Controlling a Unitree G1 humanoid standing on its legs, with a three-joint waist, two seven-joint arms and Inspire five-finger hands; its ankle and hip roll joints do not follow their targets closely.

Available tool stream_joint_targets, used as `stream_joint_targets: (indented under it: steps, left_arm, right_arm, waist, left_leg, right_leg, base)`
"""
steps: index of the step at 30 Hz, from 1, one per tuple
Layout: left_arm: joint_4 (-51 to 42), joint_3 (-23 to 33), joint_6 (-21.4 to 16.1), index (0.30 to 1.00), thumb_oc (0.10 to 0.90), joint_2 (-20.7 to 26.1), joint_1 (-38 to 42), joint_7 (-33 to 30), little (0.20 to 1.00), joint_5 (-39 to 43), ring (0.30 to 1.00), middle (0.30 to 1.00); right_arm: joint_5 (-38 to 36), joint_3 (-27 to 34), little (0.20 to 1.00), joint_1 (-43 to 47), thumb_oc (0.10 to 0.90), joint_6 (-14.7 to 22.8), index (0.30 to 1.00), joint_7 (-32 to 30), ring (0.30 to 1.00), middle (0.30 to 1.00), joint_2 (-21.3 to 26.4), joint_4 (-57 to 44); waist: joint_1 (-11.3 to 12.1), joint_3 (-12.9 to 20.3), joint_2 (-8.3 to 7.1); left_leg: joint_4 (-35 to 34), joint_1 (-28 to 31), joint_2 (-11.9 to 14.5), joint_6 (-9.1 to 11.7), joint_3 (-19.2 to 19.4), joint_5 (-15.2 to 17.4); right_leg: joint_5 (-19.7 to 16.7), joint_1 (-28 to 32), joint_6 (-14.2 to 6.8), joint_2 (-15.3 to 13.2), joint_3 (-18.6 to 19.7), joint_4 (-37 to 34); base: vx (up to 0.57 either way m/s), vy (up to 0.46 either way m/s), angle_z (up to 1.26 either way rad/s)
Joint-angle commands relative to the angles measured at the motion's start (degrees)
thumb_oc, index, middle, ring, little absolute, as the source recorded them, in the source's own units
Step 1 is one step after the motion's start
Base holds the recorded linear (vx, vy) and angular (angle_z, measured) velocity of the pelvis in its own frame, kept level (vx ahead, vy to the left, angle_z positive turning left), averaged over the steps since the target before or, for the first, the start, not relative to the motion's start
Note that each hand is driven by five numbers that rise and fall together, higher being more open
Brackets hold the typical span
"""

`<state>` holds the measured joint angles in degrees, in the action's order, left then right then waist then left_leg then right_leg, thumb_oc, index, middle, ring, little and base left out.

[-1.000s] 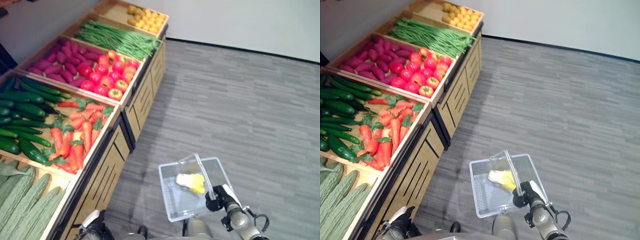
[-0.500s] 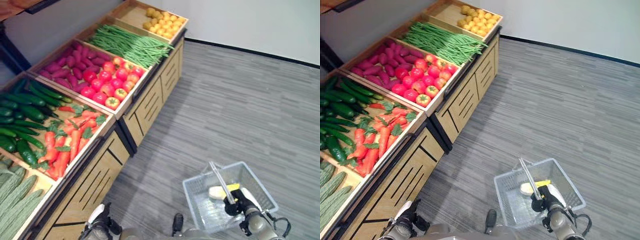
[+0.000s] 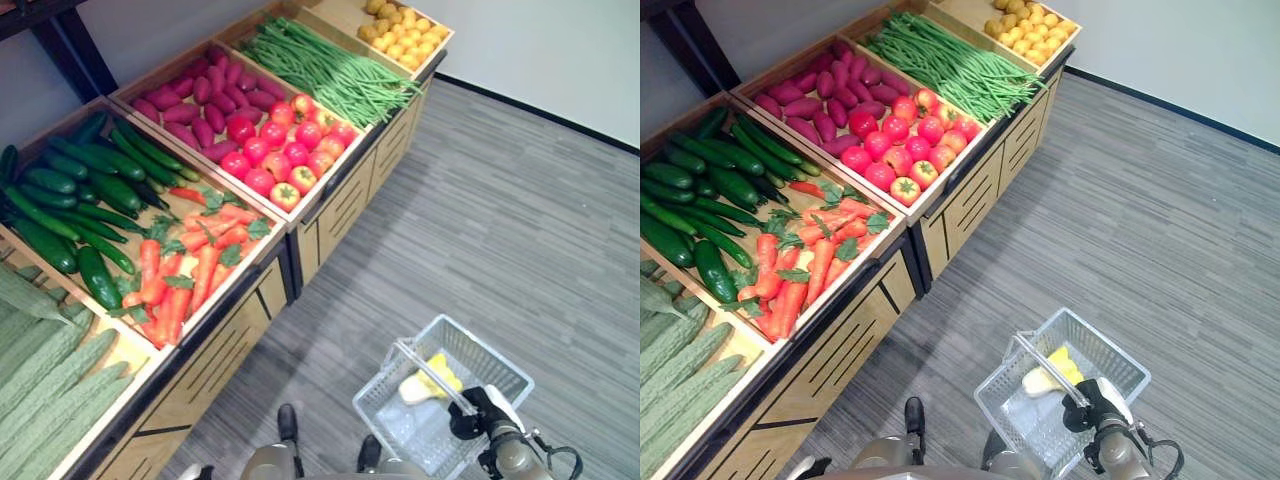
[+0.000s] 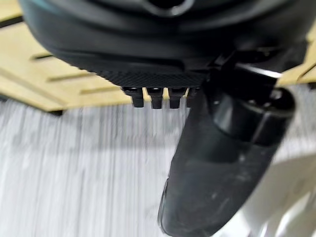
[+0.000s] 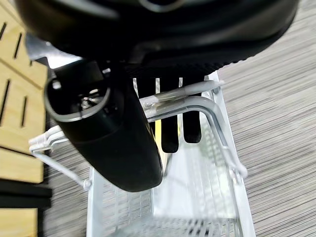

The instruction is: Get the vegetables into the basket

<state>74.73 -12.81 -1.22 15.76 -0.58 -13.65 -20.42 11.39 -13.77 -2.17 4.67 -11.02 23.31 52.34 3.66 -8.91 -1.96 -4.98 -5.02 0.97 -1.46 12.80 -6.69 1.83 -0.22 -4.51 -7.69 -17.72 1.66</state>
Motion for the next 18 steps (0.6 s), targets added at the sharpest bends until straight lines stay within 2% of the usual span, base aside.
stream_joint_targets:
  steps: [1, 3, 5, 6, 7, 10, 11, 13, 16, 18]
  left_arm:
    - [2.56, 0.88, 0.36, 1.000, 0.900, 2.40, 0.79, -1.41, 1.000, -0.97, 1.000, 1.000]
    - [2.40, 0.73, 0.61, 1.000, 0.900, 3.23, 1.95, -2.07, 1.000, -0.65, 1.000, 1.000]
    - [2.59, 0.71, 0.65, 1.000, 0.900, 3.34, 2.02, -2.11, 1.000, -0.77, 1.000, 1.000]
    - [2.35, 0.71, 0.56, 1.000, 0.900, 3.70, 2.05, -1.99, 1.000, -0.77, 1.000, 1.000]
    - [2.35, 0.72, 0.56, 1.000, 0.900, 3.70, 2.08, -1.99, 1.000, -0.77, 1.000, 1.000]
    - [1.70, 0.15, 0.22, 1.000, 0.900, 4.14, 2.37, -1.75, 1.000, -0.49, 1.000, 1.000]
    - [1.55, -0.69, -0.24, 1.000, 0.900, 4.26, 3.44, -1.60, 1.000, 0.02, 1.000, 1.000]
    - [1.28, -1.08, -0.37, 1.000, 0.900, 4.25, 3.80, -1.69, 1.000, 0.19, 1.000, 1.000]
    - [1.01, -2.10, -1.11, 1.000, 0.900, 4.36, 5.94, -1.90, 1.000, 1.72, 1.000, 1.000]
    - [0.57, -2.72, -1.49, 1.000, 0.900, 4.62, 7.11, -2.20, 1.000, 2.26, 1.000, 1.000]
  right_arm:
    - [0.22, 0.92, 0.300, 2.99, 0.400, 2.78, 0.300, -2.04, 0.300, 0.300, 1.49, -4.12]
    - [-0.27, 0.19, 0.300, 4.96, 0.400, 2.54, 0.300, -2.55, 0.300, 0.300, 0.27, -2.75]
    - [-0.42, 0.20, 0.300, 4.93, 0.400, 2.50, 0.300, -2.55, 0.300, 0.300, 0.06, -1.92]
    - [-0.71, 0.16, 0.300, 4.72, 0.400, 2.52, 0.300, -2.45, 0.300, 0.300, -0.45, -0.57]
    - [-0.72, 0.17, 0.300, 4.76, 0.400, 2.53, 0.300, -2.46, 0.300, 0.300, -0.45, -0.55]
    - [-0.96, 0.27, 0.300, 4.36, 0.400, 2.46, 0.300, -2.31, 0.300, 0.300, -0.46, 0.78]
    - [-1.47, 0.72, 0.300, 4.25, 0.400, 2.45, 0.300, -2.72, 0.300, 0.300, -0.48, 3.94]
    - [-1.80, 0.89, 0.300, 4.22, 0.400, 2.44, 0.300, -2.79, 0.300, 0.300, -0.55, 4.76]
    - [-2.65, 1.70, 0.300, 4.60, 0.400, 2.13, 0.300, -3.44, 0.300, 0.300, -0.75, 9.59]
    - [-3.64, 2.37, 0.300, 5.17, 0.400, 1.76, 0.300, -3.58, 0.300, 0.300, -1.13, 13.16]
  waist:
    - [0.85, 2.17, -2.72]
    - [1.15, 1.76, -3.51]
    - [1.18, 1.74, -3.53]
    - [0.83, 1.24, -3.43]
    - [0.87, 1.38, -3.39]
    - [-0.60, 0.99, -2.72]
    - [-1.26, 0.88, -2.22]
    - [-1.53, 0.77, -1.99]
    - [-2.79, 0.68, -1.78]
    - [-3.68, 0.87, -2.08]
  left_leg:
    - [0.48, -1.31, 2.12, 2.92, -0.76, 0.95]
    - [-0.02, -0.74, 0.83, 1.74, -1.18, 2.15]
    - [-0.02, -0.42, 0.56, 1.41, -1.36, 2.55]
    - [-0.02, 0.71, -0.10, 0.58, -2.13, 3.08]
    - [-0.02, 0.48, -0.01, 0.59, -2.09, 2.96]
    - [-0.02, 1.99, -0.37, 0.45, -4.55, 3.69]
    - [-0.02, 2.64, -0.27, 0.73, -6.19, 3.67]
    - [-0.02, 3.00, -0.14, 0.86, -7.00, 3.74]
    - [-0.02, 3.86, 0.14, 1.85, -10.56, 4.44]
    - [-0.02, 4.36, 0.23, 2.35, -12.90, 5.01]
  right_leg:
    - [-4.48, -0.02, -4.85, -2.02, 2.95, 0.03]
    - [-6.62, -1.76, -6.04, -3.54, 3.86, 3.34]
    - [-6.71, -2.19, -6.15, -3.83, 4.14, 5.12]
    - [-7.82, -4.22, -6.46, -3.97, 5.83, 11.99]
    - [-8.00, -4.42, -6.41, -3.87, 5.86, 11.87]
    - [-9.45, -8.17, -5.85, -1.63, 10.95, 16.14]
    - [-9.29, -9.72, -5.10, -1.06, 13.27, 14.49]
    - [-9.19, -9.93, -4.94, -1.30, 13.30, 13.48]
    - [-9.46, -10.74, -5.23, -1.91, 15.93, 6.26]
    - [-10.39, -11.81, -5.82, -1.69, 20.06, 2.18]
  base:
    - [0.04, 0.117, 0.05]
    - [0.08, 0.208, 0.05]
    - [0.07, 0.148, -0.04]
    - [0.07, 0.131, -0.04]
    - [0.08, 0.114, 0.02]
    - [0.11, 0.027, 0.24]
    - [0.14, -0.028, 0.66]
    - [0.12, -0.062, 0.74]
    - [0.17, -0.137, 0.45]
    - [0.19, -0.168, 0.74]
